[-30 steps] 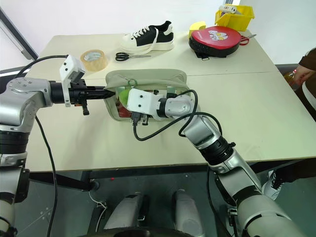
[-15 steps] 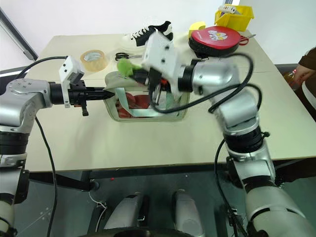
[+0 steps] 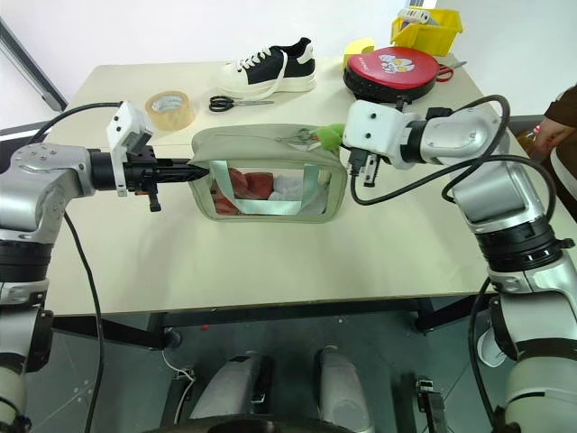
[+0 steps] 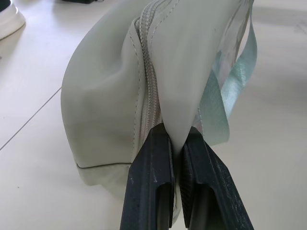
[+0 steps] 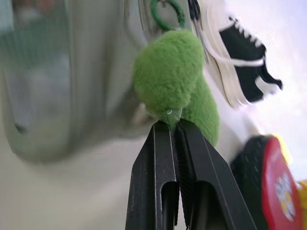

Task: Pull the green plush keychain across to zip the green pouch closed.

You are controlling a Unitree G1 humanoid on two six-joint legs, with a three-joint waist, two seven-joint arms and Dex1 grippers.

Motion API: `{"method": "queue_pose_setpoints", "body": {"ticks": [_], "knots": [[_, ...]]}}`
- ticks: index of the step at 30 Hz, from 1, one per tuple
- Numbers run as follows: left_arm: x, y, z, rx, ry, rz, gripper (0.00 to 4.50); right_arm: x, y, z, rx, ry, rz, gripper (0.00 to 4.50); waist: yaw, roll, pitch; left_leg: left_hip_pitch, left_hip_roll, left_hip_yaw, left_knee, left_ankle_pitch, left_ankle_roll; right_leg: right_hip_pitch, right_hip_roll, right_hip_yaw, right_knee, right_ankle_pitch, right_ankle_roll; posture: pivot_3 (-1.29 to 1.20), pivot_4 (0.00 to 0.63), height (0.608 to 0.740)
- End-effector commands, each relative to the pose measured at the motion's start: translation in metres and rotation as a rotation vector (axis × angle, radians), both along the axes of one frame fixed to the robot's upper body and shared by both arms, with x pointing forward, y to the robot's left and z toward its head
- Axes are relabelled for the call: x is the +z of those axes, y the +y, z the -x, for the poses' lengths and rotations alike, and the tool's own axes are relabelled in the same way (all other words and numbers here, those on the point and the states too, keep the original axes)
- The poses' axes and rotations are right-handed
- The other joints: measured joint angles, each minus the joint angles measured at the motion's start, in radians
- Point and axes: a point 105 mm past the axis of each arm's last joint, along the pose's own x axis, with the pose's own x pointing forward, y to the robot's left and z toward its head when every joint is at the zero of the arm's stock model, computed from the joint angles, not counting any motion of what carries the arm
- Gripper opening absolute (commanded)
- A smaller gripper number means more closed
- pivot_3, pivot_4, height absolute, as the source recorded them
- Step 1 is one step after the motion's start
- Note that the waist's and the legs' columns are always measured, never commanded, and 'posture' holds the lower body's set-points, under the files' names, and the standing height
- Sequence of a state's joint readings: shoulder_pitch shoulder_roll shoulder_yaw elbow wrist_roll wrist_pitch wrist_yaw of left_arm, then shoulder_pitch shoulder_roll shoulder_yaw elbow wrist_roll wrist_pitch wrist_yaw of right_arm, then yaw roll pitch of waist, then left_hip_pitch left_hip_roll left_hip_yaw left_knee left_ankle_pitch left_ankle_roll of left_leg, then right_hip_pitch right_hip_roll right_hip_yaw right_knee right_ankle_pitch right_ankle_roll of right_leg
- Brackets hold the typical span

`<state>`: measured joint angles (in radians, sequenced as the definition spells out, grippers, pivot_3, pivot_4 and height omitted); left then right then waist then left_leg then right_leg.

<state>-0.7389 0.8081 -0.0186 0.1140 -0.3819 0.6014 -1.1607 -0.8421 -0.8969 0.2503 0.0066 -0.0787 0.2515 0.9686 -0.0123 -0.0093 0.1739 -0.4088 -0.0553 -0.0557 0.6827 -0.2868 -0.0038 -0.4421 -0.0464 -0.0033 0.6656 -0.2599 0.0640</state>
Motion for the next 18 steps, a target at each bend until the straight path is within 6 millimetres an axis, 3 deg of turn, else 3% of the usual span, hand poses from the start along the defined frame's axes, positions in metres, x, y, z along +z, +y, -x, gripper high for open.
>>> {"method": "queue_pose_setpoints", "body": {"ticks": [1,9,14,18], "knots": [[0.013,0.007,0.002,0.01,-0.047,-0.007,0.0,-0.001,-0.034,-0.002,-0.104,-0.06,0.08,0.02,0.001,0.0,0.0,0.0,0.0,0.0,0.0,0.0,0.0,0.0,0.0,0.0,0.0,0.0,0.0,0.0,0.15,0.74],[0.015,0.004,0.0,0.0,-0.049,-0.009,0.0,-0.052,-0.075,-0.002,-0.229,0.045,0.153,0.02,0.001,0.0,0.0,0.0,0.0,0.0,0.0,0.0,0.0,0.0,0.0,0.0,0.0,0.0,0.0,0.0,0.15,0.74],[0.014,0.002,0.0,-0.005,-0.048,-0.007,0.0,-0.103,-0.037,0.003,-0.19,0.19,-0.028,0.02,0.0,0.0,0.0,0.0,0.0,0.0,0.0,0.0,0.0,0.001,0.0,0.0,0.0,0.0,0.0,0.0,0.15,0.74],[0.015,0.001,0.0,-0.009,-0.049,-0.008,0.0,-0.121,0.009,0.009,-0.137,0.282,-0.201,0.02,0.0,0.0,0.0,0.001,0.0,0.0,0.0,0.0,0.0,0.001,0.0,0.0,0.001,0.0,0.0,0.0,0.15,0.74]]}}
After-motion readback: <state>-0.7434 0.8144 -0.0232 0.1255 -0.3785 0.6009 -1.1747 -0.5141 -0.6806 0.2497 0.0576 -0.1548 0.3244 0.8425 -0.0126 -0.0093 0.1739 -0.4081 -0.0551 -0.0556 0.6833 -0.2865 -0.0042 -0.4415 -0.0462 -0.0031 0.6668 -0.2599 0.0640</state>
